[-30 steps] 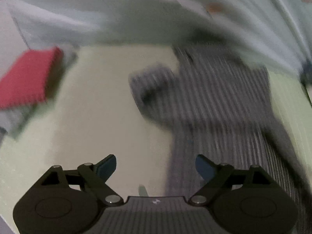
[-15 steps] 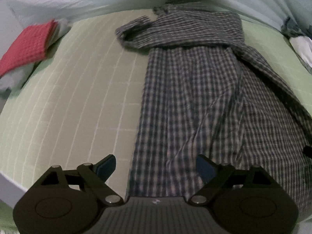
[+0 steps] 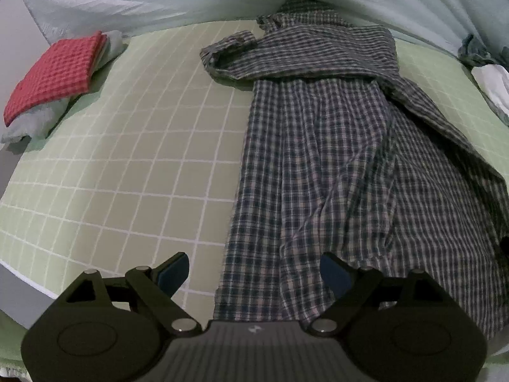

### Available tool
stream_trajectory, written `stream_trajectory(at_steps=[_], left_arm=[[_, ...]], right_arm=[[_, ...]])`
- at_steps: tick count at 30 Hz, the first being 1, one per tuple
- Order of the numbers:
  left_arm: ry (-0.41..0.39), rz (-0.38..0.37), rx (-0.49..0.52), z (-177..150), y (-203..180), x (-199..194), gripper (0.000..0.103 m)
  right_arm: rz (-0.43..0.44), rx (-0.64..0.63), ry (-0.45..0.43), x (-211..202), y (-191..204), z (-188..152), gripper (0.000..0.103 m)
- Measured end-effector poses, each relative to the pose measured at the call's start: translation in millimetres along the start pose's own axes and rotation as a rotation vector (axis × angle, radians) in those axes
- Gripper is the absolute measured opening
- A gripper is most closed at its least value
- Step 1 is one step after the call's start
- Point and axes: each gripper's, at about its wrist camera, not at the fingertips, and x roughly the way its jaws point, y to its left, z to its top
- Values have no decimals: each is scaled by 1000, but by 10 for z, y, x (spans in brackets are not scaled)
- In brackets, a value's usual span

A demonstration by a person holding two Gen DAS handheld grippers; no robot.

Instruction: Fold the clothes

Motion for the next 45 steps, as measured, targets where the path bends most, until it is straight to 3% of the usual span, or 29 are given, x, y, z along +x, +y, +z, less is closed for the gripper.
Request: stream_trajectory(at_steps=[7,15,23,27,30,33,37,41,45], left_arm=[[-7,-15,52,-13,129,-43,89],[-20,9,75,43,532,-175,89],[-6,33,61,136,899,-189,89],[14,26,55,167,944,-131,89],[24,13,60,180,910,-96,89],[33,-2,64,186,850,-52,90],[53,-26,76,180,739,0,90],[64,-45,116,149,595,31,90],[69,-53,143,114,482,54,90]], right_arm=[[86,-44,-7,-32,412,13,1],[158,-65,11,65,971,33,1],[189,29,144,402,1169,-58,4],[180,127,218,531,1078,-153,19],[198,198,199,451,977,-200,39],[185,249,119,276,856,-214,59],[115,334,34,50,585,-229,69],[-30,261,61,-6,522,-282,72],[-71,196,116,17,534,-357,73]])
